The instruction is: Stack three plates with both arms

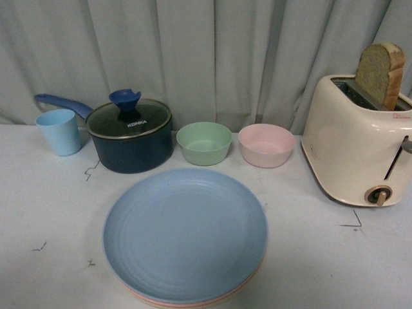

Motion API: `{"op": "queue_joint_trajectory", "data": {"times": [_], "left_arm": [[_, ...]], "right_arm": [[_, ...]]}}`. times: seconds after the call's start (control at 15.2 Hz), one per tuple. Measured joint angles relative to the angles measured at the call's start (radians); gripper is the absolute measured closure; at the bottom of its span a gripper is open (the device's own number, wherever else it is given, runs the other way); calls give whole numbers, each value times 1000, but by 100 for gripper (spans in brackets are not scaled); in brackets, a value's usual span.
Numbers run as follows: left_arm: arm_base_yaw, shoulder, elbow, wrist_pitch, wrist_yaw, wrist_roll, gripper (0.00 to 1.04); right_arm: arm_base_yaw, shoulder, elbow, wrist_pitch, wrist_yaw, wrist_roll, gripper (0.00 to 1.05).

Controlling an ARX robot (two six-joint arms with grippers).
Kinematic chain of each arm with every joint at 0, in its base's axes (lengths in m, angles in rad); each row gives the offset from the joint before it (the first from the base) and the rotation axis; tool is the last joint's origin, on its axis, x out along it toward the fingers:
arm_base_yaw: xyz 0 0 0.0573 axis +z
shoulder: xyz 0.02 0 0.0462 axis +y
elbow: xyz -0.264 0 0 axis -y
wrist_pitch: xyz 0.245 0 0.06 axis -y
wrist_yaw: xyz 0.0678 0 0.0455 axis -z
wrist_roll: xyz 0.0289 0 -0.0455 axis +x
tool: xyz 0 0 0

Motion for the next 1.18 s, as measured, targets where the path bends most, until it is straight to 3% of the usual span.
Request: {"op": "queue_joint_trajectory", "data": {"times": [0.26, 0.33, 0.53, 1.18], "left_arm": [[0, 0, 0, 0, 0, 0, 7], [0, 0, 0, -1, 0, 0, 7], [0, 0, 0, -1, 0, 0, 7], [0, 0, 0, 0, 0, 0, 7]], "right_arm": [[0, 0, 0, 0, 0, -1, 58], [0, 0, 0, 0, 0, -1, 41], [0, 0, 0, 0, 0, 0, 5], [0, 0, 0, 0, 0, -1, 6]]}}
